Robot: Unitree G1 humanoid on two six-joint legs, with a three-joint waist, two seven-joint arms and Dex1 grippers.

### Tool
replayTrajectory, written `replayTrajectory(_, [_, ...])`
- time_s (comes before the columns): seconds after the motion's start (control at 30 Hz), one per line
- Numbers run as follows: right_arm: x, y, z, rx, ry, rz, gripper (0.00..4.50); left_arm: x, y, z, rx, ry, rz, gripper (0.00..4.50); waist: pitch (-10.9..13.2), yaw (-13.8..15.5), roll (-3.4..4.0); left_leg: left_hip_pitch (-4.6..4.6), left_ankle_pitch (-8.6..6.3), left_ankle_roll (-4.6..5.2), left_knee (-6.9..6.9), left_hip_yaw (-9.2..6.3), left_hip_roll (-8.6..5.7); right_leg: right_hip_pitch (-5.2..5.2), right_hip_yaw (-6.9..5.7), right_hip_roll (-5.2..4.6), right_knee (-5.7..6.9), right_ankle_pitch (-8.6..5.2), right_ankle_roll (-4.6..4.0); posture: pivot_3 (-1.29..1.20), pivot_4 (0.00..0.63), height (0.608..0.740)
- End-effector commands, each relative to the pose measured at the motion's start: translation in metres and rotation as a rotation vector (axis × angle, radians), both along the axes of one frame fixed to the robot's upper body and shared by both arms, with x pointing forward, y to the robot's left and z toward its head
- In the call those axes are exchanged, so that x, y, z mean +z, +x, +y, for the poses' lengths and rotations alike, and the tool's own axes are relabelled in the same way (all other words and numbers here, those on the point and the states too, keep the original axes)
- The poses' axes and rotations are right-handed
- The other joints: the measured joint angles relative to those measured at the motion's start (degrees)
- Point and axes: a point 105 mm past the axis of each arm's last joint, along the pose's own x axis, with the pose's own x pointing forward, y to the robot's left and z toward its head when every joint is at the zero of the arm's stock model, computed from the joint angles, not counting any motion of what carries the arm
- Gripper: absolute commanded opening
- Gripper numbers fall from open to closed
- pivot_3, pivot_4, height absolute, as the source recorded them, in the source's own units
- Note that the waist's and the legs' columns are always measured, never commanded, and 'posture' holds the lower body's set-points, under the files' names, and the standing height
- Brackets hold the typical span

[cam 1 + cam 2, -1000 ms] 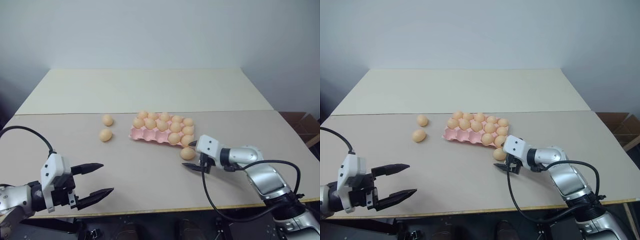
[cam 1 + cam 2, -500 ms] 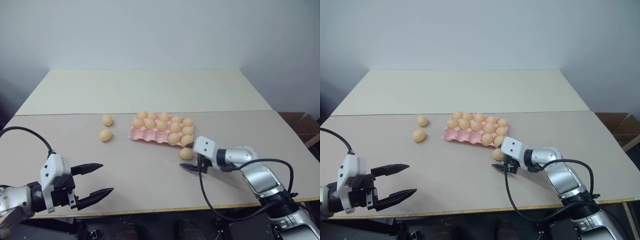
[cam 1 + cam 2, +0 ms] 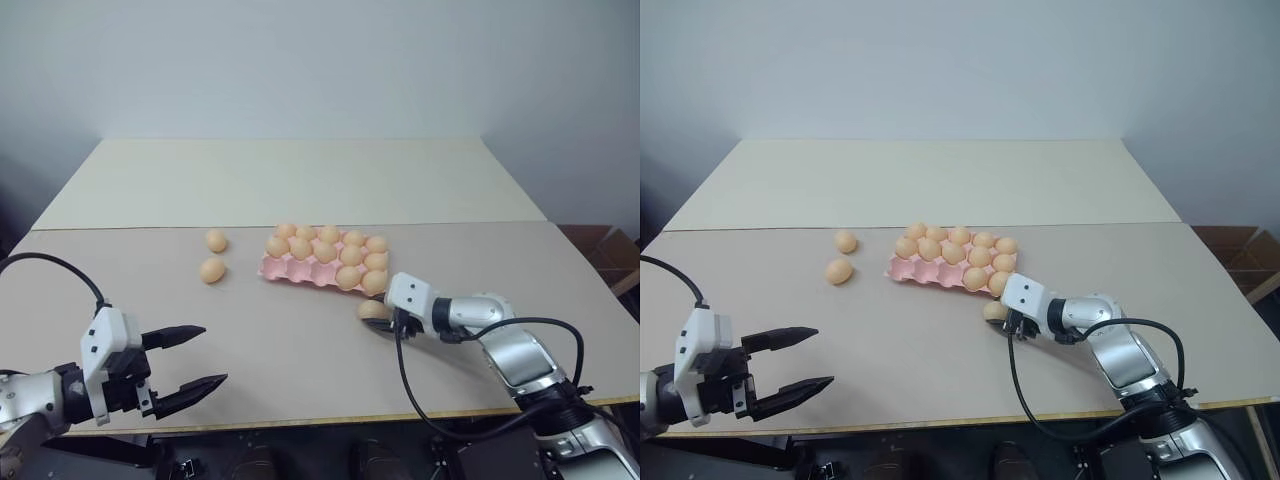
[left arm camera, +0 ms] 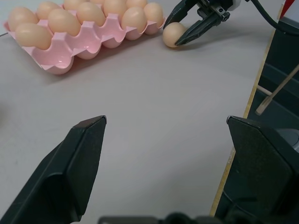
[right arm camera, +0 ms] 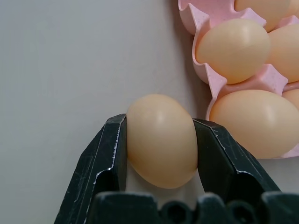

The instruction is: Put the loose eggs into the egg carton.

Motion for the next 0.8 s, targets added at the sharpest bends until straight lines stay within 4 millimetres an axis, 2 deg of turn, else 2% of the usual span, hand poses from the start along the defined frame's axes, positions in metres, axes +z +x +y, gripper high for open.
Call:
replayTrajectory(0.03, [0.034, -0.006, 0.006, 0.053, 0.059, -0.079, 1.92, 0.007, -0.002, -0.004, -0.019, 0.01, -0.046, 4.5, 0.0, 0.0, 0.0, -0.03, 0.0, 0.0, 0.0, 0.0, 0.0, -0.02, 0.0, 0.0, -0.01, 0.0, 0.0, 0.0, 0.15, 0.74])
replayTrajectory(0.17, [0.061, -0.001, 0.022, 0.078, 0.112, -0.141, 1.92, 0.007, -0.002, -0.006, -0.017, 0.006, -0.049, 4.5, 0.0, -0.4, 0.0, -0.04, 0.0, 0.0, 0.0, 0.01, 0.0, -0.05, 0.02, 0.01, 0.0, 0.01, 0.0, 0.0, 0.15, 0.74])
replayTrajectory(0.3, [0.078, 0.024, 0.048, 0.051, 0.165, -0.201, 1.92, 0.006, -0.002, -0.006, -0.013, 0.004, -0.053, 4.5, 0.0, -0.6, 0.01, 0.04, 0.0, 0.0, 0.0, 0.02, 0.1, -0.07, 0.02, 0.11, 0.09, 0.03, -0.04, 0.0, 0.15, 0.74])
replayTrajectory(0.47, [0.078, 0.049, 0.068, 0.023, 0.174, -0.23, 1.92, 0.006, -0.003, -0.005, -0.005, 0.006, -0.059, 4.5, 0.0, 0.0, 0.01, -0.02, 0.0, 0.0, -0.01, 0.01, 0.2, -0.08, -0.06, 0.18, 0.08, 0.03, -0.17, 0.0, 0.15, 0.74])
replayTrajectory(0.57, [0.075, 0.059, 0.076, 0.008, 0.18, -0.231, 1.92, 0.006, -0.004, -0.004, 0.002, 0.007, -0.061, 4.5, 0.0, -0.3, 0.01, -0.19, 0.0, 0.0, -0.01, 0.11, 0.17, -0.22, 0.01, 0.14, 0.01, 0.29, -0.55, 0.0, 0.15, 0.74])
replayTrajectory(0.77, [0.067, 0.061, 0.082, 0.033, 0.176, -0.21, 1.92, 0.005, -0.007, -0.006, 0.01, 0.006, -0.061, 4.5, 0.0, -0.3, 0.01, -0.56, 0.0, 0.0, -0.02, 0.1, 0.18, -0.66, 0.0, 0.16, 0.06, 0.52, -0.21, 0.0, 0.15, 0.74])
replayTrajectory(0.8, [0.066, 0.059, 0.083, 0.043, 0.173, -0.206, 2.26, 0.005, -0.007, -0.006, 0.011, 0.006, -0.061, 4.5, 0.0, -0.3, 0.01, -0.57, 0.0, 0.0, -0.02, 0.11, 0.19, -0.69, 0.0, 0.18, 0.07, 0.53, -0.21, 0.0, 0.15, 0.74])
